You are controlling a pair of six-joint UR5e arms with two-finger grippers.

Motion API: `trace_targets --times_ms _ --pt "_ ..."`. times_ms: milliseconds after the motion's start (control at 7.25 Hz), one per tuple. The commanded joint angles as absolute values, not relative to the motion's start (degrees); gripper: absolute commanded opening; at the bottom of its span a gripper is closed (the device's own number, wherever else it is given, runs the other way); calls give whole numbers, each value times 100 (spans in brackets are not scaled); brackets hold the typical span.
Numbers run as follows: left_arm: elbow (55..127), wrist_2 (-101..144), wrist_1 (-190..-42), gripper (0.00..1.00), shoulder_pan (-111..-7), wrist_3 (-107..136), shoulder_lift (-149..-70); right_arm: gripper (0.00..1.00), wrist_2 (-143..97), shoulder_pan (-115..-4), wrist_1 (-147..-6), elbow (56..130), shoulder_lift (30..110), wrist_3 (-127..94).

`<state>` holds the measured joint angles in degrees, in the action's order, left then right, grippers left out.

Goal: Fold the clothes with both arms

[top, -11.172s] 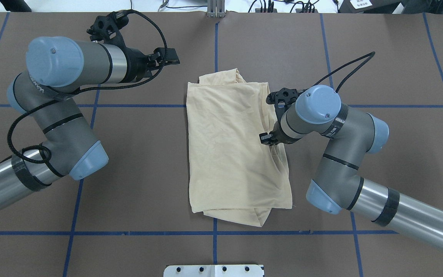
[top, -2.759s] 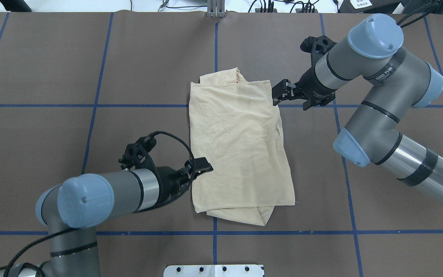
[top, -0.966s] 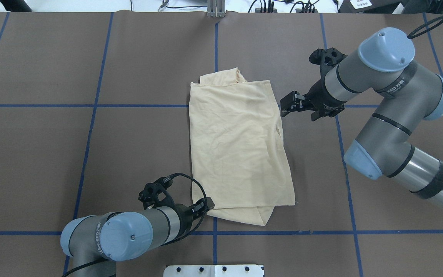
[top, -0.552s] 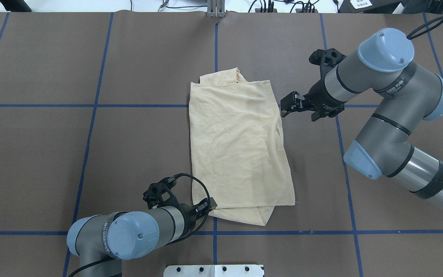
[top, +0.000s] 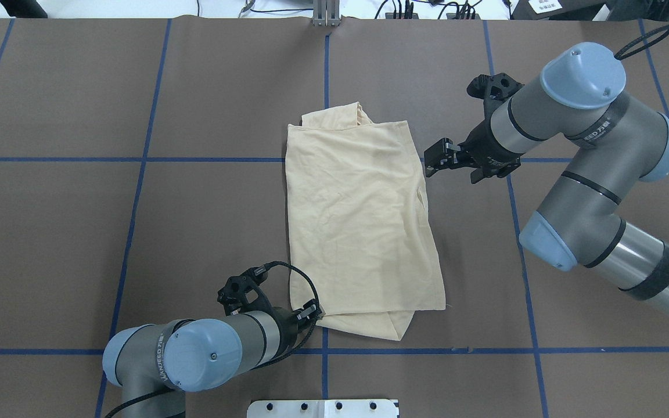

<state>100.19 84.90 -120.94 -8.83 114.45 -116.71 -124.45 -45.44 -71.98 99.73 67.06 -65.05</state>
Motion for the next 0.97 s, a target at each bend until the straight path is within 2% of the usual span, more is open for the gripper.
trace_targets --times_ms 0,138,276,552,828 --pt "10090 8490 -12085 37 -940 11435 -11672 100 -12445 -4535 -7198 9967 6706 -6513" --pt "10099 8499 -12085 28 -993 11435 -11672 100 -12437 -4526 -7198 9967 6706 -6513" --pt "10099 8499 -12085 24 -1037 11435 -11672 100 -12419 -4509 -7198 9967 6706 -6513" --pt "10081 8499 -12085 29 -1081 11435 -11663 100 -12393 -4483 -7198 9958 6706 -6513" --pt "10055 8499 -12085 66 -1125 11435 -11663 100 -12393 -4474 -7198 9949 6706 -6513"
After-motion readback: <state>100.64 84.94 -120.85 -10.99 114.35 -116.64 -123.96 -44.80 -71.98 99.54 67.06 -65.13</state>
